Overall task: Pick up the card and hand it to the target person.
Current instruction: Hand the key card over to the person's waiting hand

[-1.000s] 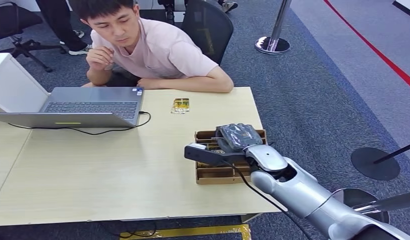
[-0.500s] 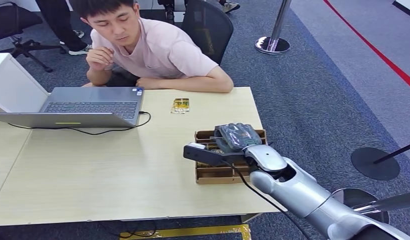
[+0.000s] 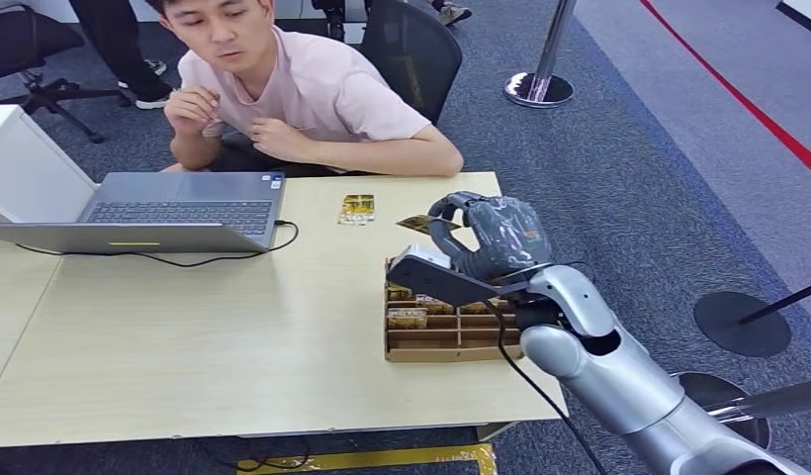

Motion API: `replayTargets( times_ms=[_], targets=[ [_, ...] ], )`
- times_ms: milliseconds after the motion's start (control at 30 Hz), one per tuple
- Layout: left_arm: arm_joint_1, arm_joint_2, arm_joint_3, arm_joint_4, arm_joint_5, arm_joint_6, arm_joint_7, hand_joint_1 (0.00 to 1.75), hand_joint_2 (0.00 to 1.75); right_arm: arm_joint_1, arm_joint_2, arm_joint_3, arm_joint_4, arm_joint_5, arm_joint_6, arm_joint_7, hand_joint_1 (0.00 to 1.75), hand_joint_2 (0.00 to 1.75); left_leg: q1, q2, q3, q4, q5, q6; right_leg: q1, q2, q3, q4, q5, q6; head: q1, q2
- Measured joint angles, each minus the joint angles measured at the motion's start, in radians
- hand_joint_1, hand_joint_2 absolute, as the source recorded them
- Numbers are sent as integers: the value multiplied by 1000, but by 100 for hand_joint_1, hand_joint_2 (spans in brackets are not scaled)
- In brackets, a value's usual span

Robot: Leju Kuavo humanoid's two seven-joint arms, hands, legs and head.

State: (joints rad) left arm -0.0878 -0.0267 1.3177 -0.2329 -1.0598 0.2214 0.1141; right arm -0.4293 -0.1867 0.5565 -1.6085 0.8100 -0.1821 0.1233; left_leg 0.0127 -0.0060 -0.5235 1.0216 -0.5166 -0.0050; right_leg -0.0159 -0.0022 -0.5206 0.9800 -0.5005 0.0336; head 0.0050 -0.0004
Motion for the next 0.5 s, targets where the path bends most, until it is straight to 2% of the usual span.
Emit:
replayTargets(
  times_ms=[167, 233, 367, 500],
  targets=[
    [-2, 0, 0, 0, -15, -14, -8, 0, 175, -4, 17, 1, 8, 110, 11, -30, 150, 175, 0, 0, 0, 0, 0, 0, 0, 0, 0, 0, 0, 0, 0, 0],
    [-3, 0, -1, 0, -25, -20, -12, 0, 175, -13, 34, 19, 47, 173, -13, -68, 150, 175, 0, 0, 0, 0, 0, 0, 0, 0, 0, 1, 0, 0, 0, 0],
    [-9, 0, -3, 0, -38, -24, -17, 0, 175, -53, 96, 76, 219, 281, -178, -167, 150, 175, 1, 0, 0, 0, 1, -1, 0, 0, 0, 2, 0, 0, 0, 0],
    [-12, -1, -7, 0, -46, -24, -18, 0, 175, -124, 172, 123, 426, 319, -339, -220, 150, 175, 1, 0, 0, 0, 1, 0, 0, 0, 0, 2, 0, 0, 0, 0]
  ],
)
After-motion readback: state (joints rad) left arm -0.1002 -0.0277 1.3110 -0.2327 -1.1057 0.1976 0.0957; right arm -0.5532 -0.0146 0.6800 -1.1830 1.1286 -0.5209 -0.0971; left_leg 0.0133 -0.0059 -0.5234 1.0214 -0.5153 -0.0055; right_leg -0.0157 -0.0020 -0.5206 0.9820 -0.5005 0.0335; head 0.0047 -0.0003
